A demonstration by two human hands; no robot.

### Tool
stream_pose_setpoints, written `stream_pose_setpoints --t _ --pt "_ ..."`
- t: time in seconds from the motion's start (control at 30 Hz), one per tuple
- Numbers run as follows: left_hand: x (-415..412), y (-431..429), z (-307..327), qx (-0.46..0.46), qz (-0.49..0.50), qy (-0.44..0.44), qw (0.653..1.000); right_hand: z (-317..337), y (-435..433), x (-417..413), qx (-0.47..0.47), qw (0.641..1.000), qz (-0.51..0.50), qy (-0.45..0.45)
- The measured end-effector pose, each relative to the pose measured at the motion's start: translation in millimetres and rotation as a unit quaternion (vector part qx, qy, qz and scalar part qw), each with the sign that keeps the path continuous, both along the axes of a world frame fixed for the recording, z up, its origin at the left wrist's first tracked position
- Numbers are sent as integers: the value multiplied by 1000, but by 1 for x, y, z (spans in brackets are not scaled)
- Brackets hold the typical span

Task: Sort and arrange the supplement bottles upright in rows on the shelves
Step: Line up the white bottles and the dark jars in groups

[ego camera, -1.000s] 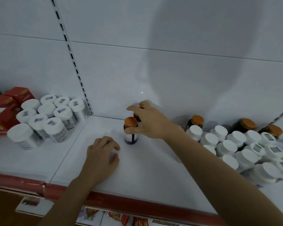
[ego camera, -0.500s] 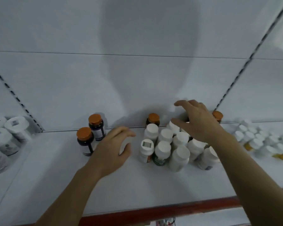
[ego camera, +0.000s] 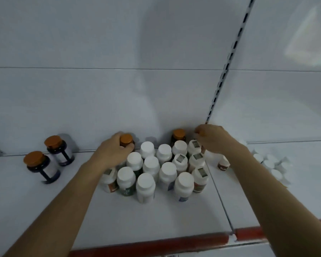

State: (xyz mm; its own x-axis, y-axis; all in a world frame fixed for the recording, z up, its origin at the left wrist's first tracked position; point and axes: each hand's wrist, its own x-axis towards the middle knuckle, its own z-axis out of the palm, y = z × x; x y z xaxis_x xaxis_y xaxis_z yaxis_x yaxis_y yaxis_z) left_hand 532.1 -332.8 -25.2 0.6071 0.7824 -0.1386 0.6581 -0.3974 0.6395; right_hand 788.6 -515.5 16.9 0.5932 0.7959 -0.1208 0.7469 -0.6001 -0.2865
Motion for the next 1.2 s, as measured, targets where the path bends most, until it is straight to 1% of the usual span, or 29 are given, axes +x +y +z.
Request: stream_pose_setpoints --t 0.07,0.17,0.27,0.33,0.4,0.47,0.53,0.6,0.7,0.8,0.9,0.97,1.03,1.07,1.13,1.2 --pt "6 -4 3 16 22 -2 1000 -5 7 10 10 999 33 -22" --pt "16 -2 6 53 40 22 998 -7 17 13 43 996 62 -43" --pt "26 -8 8 46 49 24 997 -7 28 6 56 994 87 -47" --pt "29 -15 7 36 59 15 998 -6 37 -1 62 995 65 -43" --pt "30 -20 6 39 75 9 996 -4 46 -9 20 995 44 -84" --pt "29 -22 5 45 86 9 995 -4 53 -17 -23 989 46 -137" --pt "27 -23 4 50 85 11 995 -5 55 -23 -41 984 59 -166" --pt "25 -23 3 53 83 10 995 -9 55 -24 -39 982 60 -174" --pt "23 -23 3 77 86 -5 993 -14 48 -20 -14 988 41 -146" --pt "16 -24 10 118 97 -60 986 -12 39 -17 24 992 29 -121" --pt "-5 -25 24 136 135 -133 972 15 35 -31 99 987 41 -119" --pt "-26 -27 33 143 159 -172 962 39 44 -50 169 973 87 -131" --pt "-53 -30 37 167 172 -167 956 57 61 -74 227 953 151 -133" --pt "-66 -32 38 182 175 -155 955 62 73 -87 239 946 180 -122" --pt "-95 -37 35 207 177 -124 954 60 98 -111 239 940 228 -87" --pt "-121 -42 27 213 185 -97 955 49 122 -133 227 935 267 -57"
